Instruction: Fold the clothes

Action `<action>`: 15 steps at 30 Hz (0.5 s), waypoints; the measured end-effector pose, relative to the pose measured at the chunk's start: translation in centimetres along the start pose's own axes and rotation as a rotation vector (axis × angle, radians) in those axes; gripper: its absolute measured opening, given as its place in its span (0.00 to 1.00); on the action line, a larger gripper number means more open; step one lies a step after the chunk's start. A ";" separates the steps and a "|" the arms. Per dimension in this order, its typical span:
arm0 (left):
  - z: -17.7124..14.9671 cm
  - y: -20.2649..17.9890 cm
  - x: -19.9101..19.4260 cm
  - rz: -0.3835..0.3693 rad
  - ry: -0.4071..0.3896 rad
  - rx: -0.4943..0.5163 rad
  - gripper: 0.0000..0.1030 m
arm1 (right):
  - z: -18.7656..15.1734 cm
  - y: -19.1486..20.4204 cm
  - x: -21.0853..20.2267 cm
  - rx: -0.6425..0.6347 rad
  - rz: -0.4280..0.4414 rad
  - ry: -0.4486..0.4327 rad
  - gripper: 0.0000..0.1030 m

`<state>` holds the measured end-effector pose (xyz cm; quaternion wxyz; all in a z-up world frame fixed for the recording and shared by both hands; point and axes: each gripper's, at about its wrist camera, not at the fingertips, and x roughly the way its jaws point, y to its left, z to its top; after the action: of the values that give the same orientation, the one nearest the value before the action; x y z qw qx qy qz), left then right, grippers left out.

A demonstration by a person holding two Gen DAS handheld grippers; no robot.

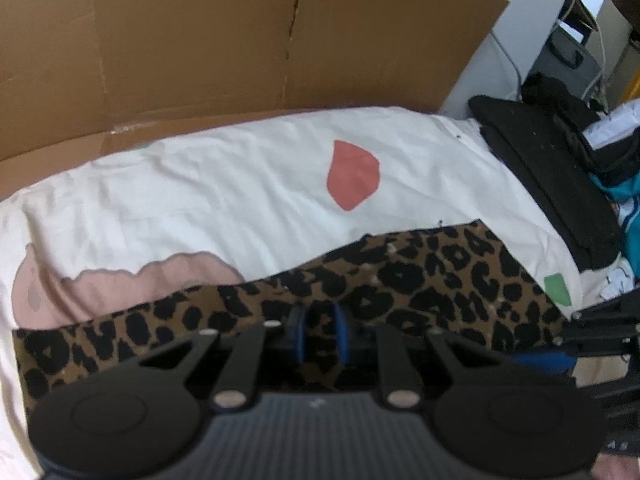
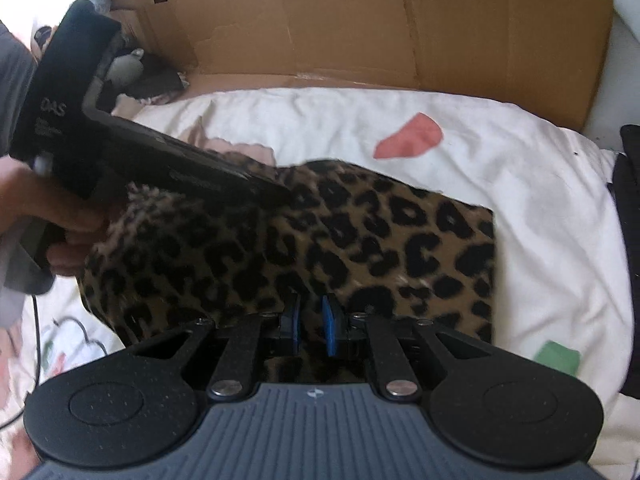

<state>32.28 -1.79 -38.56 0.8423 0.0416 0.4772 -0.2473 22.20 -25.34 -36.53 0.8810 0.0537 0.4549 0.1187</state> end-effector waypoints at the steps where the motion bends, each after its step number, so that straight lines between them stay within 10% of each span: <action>1: -0.1 -0.2 -0.1 0.007 -0.004 -0.001 0.18 | -0.3 -0.4 -0.1 0.004 -0.003 0.004 0.17; 15: -1.9 -1.8 -6.5 -0.110 -0.117 -0.063 0.15 | -2.4 -2.8 -3.5 0.072 -0.072 -0.033 0.17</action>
<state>27.25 -0.32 -33.94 0.8547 -0.0257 0.4364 -0.2798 18.75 -28.97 -35.74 0.8896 0.0707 0.4459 0.0697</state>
